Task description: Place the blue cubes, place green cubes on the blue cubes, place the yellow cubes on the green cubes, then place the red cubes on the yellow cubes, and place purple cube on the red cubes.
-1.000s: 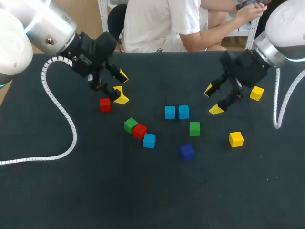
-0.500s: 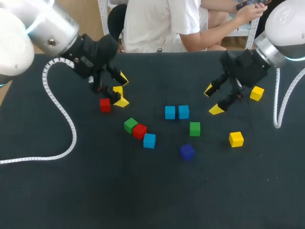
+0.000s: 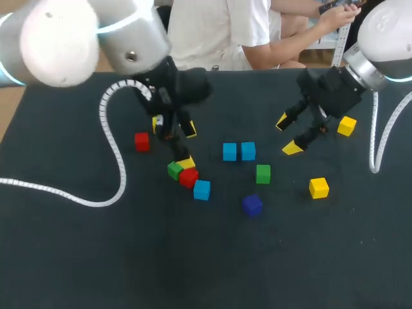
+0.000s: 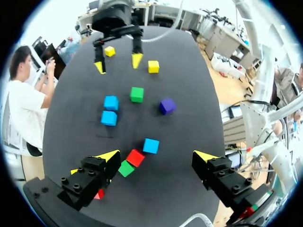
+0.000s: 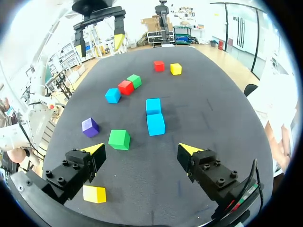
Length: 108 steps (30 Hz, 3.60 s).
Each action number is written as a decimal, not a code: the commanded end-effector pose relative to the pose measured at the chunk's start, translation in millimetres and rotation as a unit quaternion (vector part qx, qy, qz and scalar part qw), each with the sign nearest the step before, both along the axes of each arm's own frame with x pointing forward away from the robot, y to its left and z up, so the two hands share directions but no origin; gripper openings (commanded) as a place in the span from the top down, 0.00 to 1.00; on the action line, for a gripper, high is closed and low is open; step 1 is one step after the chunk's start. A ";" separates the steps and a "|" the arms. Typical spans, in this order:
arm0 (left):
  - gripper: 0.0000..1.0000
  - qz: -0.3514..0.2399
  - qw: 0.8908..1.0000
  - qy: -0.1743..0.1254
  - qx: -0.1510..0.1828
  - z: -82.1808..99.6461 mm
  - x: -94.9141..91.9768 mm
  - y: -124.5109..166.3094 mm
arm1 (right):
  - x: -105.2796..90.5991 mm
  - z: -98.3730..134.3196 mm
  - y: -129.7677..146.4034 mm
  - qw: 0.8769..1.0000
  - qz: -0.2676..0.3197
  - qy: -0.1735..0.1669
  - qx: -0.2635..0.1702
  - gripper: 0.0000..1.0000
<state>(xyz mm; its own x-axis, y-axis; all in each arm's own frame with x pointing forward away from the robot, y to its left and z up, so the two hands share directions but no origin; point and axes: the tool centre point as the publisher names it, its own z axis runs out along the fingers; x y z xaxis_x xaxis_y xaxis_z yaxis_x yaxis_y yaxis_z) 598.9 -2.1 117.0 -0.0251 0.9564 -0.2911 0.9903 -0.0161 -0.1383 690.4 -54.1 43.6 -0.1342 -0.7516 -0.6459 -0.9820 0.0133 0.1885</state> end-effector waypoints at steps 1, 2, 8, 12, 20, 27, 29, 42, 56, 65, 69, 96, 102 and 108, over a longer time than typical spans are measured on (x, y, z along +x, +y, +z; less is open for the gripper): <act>0.00 -0.020 0.999 -0.007 0.031 -6.6 -10.1 -3.5 | 0.1 -0.2 -0.1 1.000 0.000 0.000 0.001 0.00; 0.00 -0.028 0.999 -0.009 0.023 -8.8 -13.2 -2.9 | 0.1 -0.2 -0.1 1.000 0.000 0.000 0.001 0.00; 0.00 -0.031 0.999 0.012 0.006 -30.2 -24.3 -6.2 | 0.1 -0.2 -0.1 1.000 0.000 0.000 0.001 0.00; 0.00 0.003 0.999 0.021 0.028 -48.3 -27.3 -7.9 | 0.1 -0.2 -0.1 1.000 0.000 0.000 0.001 0.00; 0.00 -0.002 0.998 0.004 0.067 -62.3 -31.1 -20.5 | 0.1 -0.2 -0.1 1.000 0.000 0.000 0.001 0.00; 0.00 -0.052 0.997 -0.013 0.064 -64.6 -31.6 -31.0 | 0.1 -0.2 -0.1 1.000 0.000 0.000 0.001 0.00; 0.00 -0.063 0.996 -0.015 0.063 -68.1 -32.4 -32.8 | 0.1 -0.2 -0.1 1.000 0.000 0.000 0.001 0.00; 0.00 -0.069 0.994 -0.013 0.079 -88.3 -30.8 -27.8 | 0.1 -0.2 -0.1 1.000 0.000 0.000 0.001 0.00; 0.00 -0.063 0.994 0.005 0.087 -107.2 -18.0 -19.0 | 0.1 -0.2 -0.1 1.000 0.000 0.000 0.001 0.00; 0.00 -0.038 0.995 0.005 0.095 -109.6 -14.1 -5.5 | 0.1 -0.2 -0.1 1.000 0.000 0.000 0.001 0.00; 0.00 -0.033 0.995 0.002 0.096 -109.0 -13.6 -4.3 | 0.1 -0.2 -0.1 1.000 0.000 0.000 0.001 0.00; 0.00 0.005 0.999 0.007 0.039 -106.4 -8.6 5.9 | 0.1 -0.2 -0.1 1.000 0.000 0.000 0.001 0.00; 0.00 0.013 1.000 0.006 0.024 -107.1 -7.3 6.9 | 0.1 -0.2 -0.1 1.000 0.000 0.000 0.001 0.00; 0.00 0.022 1.000 0.005 0.012 -106.2 -5.7 6.7 | 0.1 -0.2 -0.1 1.000 0.000 0.000 0.001 0.00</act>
<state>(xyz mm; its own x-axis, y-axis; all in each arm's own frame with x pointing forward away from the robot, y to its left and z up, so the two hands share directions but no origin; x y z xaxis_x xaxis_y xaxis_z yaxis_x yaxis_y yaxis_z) 595.5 1.2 11.0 -0.0711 0.9638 -0.2571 0.9880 0.0326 -0.1513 690.5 -54.2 43.7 -0.1344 -0.7514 -0.6460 -0.9819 0.0132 0.1889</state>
